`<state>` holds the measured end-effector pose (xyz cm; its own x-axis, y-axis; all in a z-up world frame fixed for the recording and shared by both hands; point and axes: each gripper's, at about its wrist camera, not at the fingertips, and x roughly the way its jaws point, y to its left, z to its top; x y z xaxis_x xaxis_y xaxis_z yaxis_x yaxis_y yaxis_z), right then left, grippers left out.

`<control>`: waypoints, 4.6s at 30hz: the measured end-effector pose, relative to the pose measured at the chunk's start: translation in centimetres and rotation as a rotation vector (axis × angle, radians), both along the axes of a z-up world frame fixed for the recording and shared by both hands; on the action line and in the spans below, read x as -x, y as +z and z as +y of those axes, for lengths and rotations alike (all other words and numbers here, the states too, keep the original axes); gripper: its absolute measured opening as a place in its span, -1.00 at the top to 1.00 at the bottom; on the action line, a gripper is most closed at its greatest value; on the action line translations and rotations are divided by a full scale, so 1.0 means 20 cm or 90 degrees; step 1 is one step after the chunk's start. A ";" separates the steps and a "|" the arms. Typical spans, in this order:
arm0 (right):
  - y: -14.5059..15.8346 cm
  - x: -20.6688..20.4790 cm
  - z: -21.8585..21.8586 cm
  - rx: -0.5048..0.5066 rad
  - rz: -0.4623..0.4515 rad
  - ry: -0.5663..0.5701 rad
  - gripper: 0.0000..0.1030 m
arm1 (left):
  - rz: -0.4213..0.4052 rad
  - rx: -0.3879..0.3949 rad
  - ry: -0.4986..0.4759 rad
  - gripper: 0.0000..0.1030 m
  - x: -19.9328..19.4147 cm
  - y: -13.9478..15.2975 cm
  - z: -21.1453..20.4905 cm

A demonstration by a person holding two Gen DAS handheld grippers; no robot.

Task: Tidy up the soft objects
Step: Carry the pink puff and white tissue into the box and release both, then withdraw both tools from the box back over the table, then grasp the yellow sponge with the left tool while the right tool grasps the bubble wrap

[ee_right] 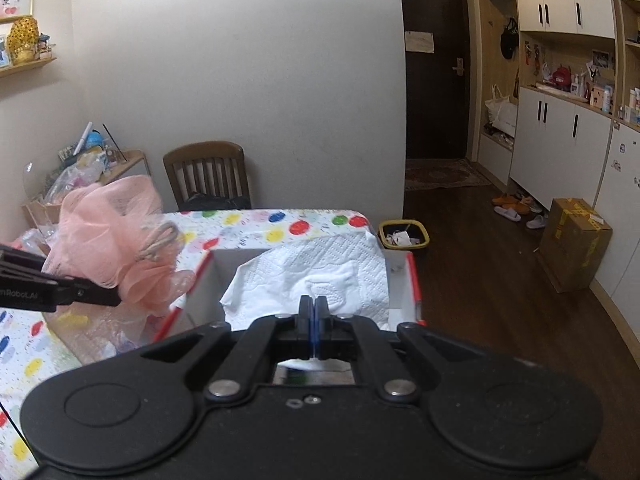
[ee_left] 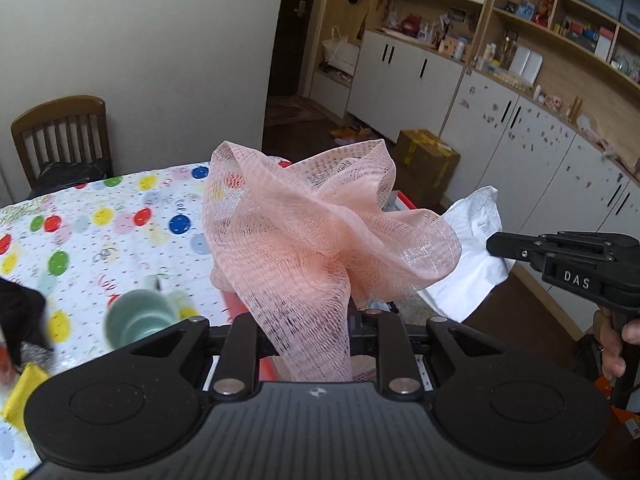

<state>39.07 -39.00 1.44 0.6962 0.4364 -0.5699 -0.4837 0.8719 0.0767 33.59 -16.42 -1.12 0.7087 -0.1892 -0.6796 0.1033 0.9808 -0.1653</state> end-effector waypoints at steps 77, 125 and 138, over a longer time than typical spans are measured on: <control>-0.03 0.00 0.08 -0.042 0.083 0.152 -0.60 | -0.007 0.011 0.134 -0.56 0.21 -0.04 0.06; -0.39 0.37 1.46 0.008 0.239 0.095 -0.89 | -0.074 -0.076 0.205 -0.99 0.68 -0.55 1.34; -0.57 0.24 1.68 0.017 0.297 0.022 -0.59 | -0.074 -0.126 0.172 -0.47 0.61 -0.68 1.35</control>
